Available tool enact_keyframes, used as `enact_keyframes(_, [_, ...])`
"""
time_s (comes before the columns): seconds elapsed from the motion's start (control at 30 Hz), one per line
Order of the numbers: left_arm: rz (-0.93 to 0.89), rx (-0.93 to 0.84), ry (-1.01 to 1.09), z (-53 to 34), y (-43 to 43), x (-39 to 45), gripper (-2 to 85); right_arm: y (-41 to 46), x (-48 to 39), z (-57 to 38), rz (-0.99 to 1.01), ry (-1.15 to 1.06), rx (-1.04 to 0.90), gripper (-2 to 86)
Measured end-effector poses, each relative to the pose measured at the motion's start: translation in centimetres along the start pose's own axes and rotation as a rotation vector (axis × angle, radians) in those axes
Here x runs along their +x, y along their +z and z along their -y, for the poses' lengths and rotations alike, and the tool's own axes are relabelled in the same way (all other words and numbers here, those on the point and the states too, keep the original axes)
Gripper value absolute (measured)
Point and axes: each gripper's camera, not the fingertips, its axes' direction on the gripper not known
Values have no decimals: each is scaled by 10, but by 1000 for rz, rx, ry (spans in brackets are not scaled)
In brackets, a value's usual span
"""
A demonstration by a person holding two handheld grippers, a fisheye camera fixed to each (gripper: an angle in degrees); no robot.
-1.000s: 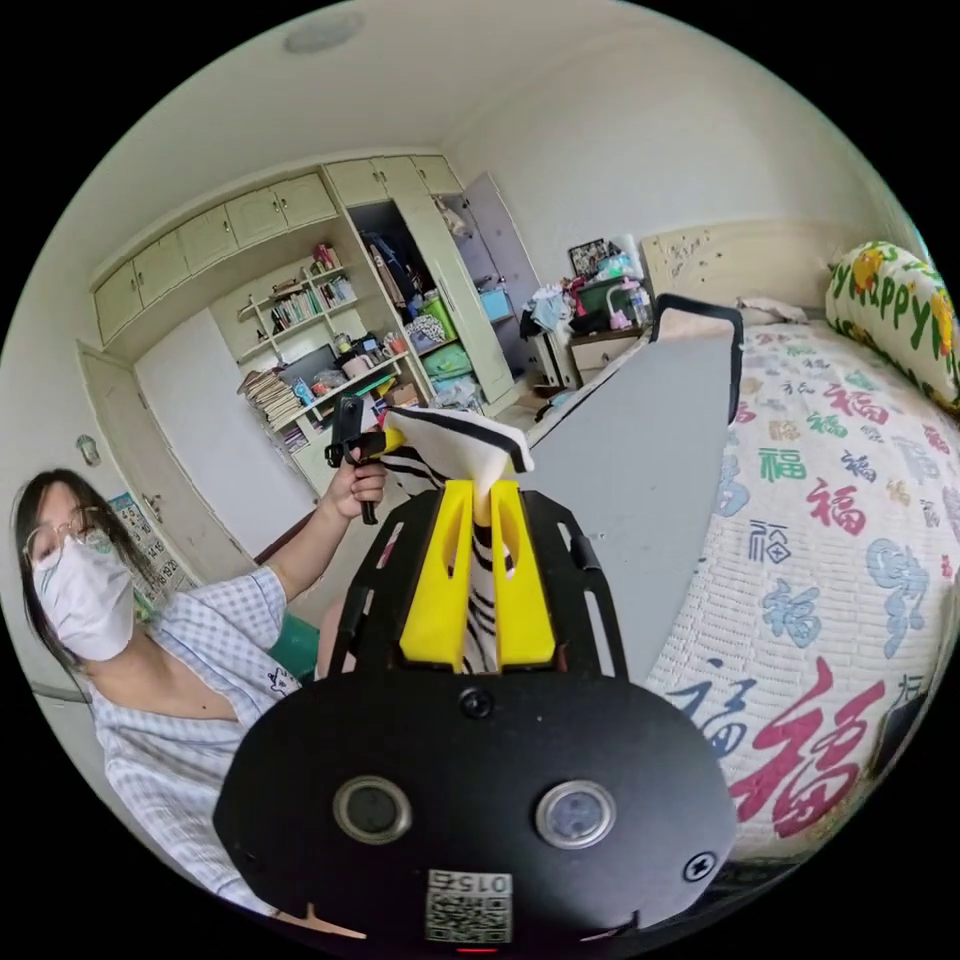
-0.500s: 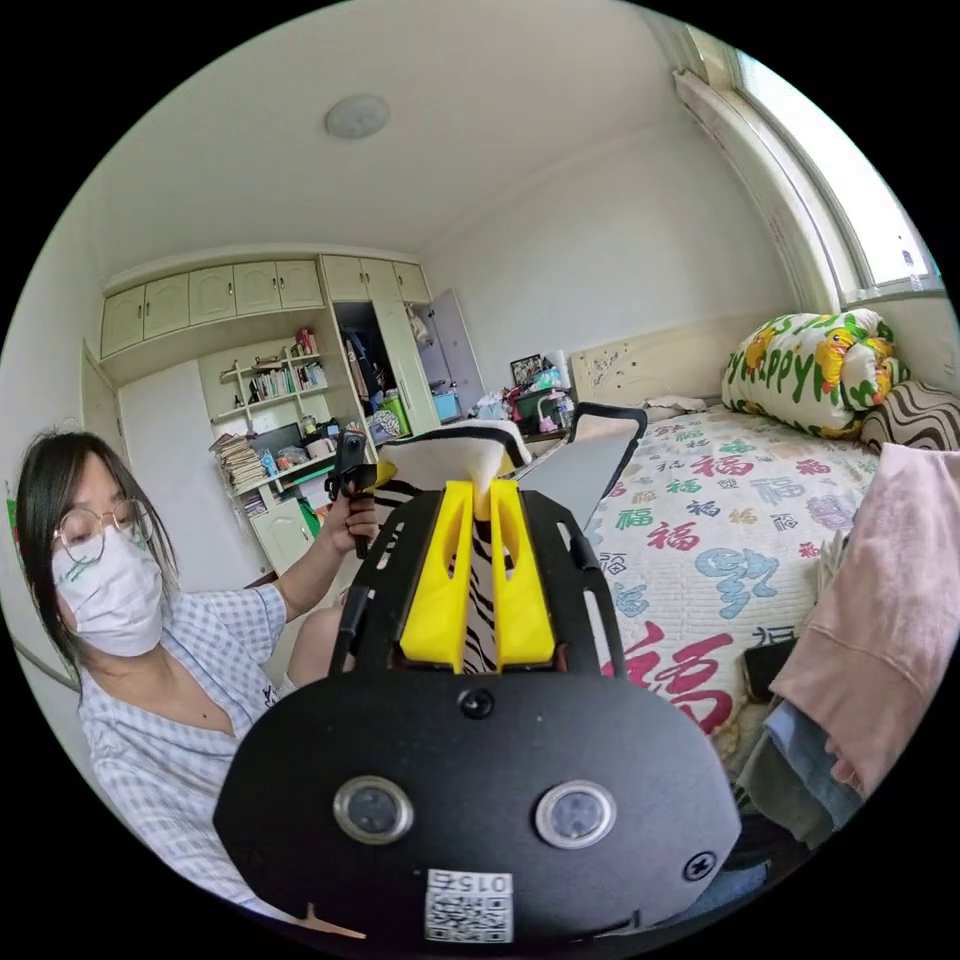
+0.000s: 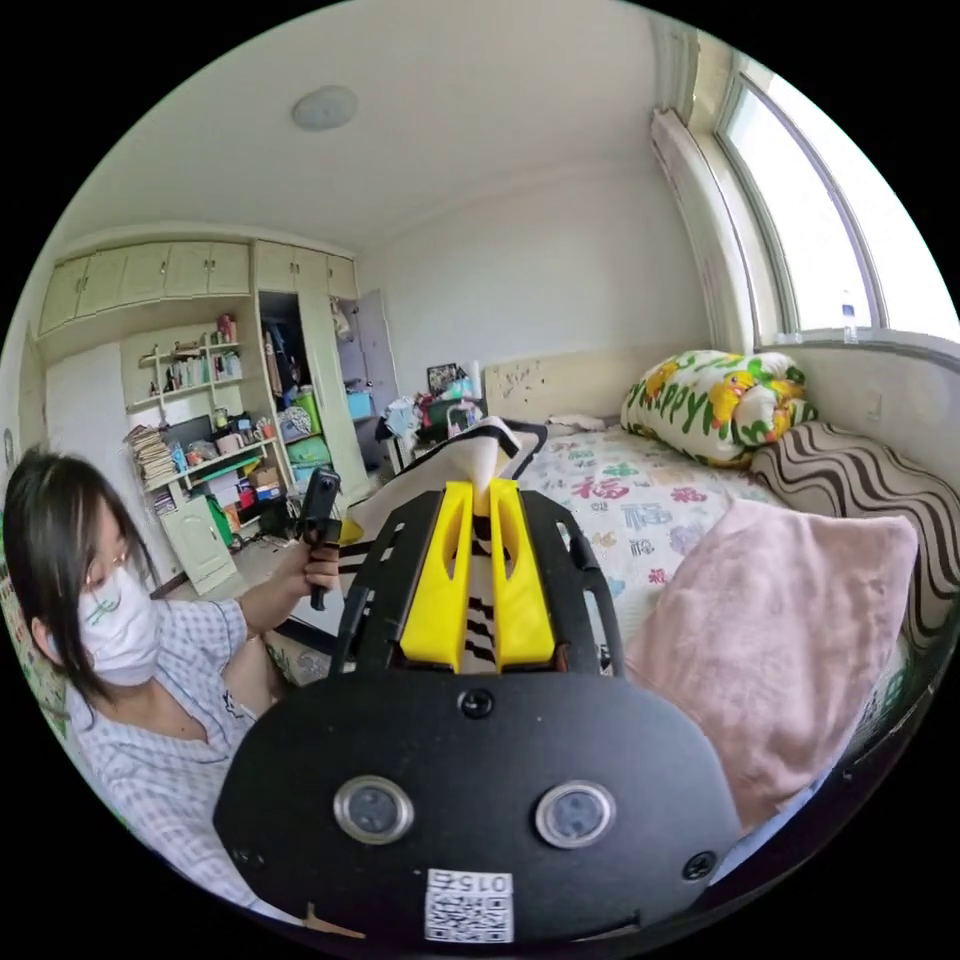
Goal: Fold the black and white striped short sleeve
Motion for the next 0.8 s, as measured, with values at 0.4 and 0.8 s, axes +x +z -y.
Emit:
enact_keyframes(0.4, [406, -90, -461, -23, 25, -198, 36, 260, 117, -12, -530, 221, -820, -8])
enact_keyframes(0.8, [427, 23, -131, -15, 18, -115, 50, 0, 64, -60, -309, 126, -126, 3])
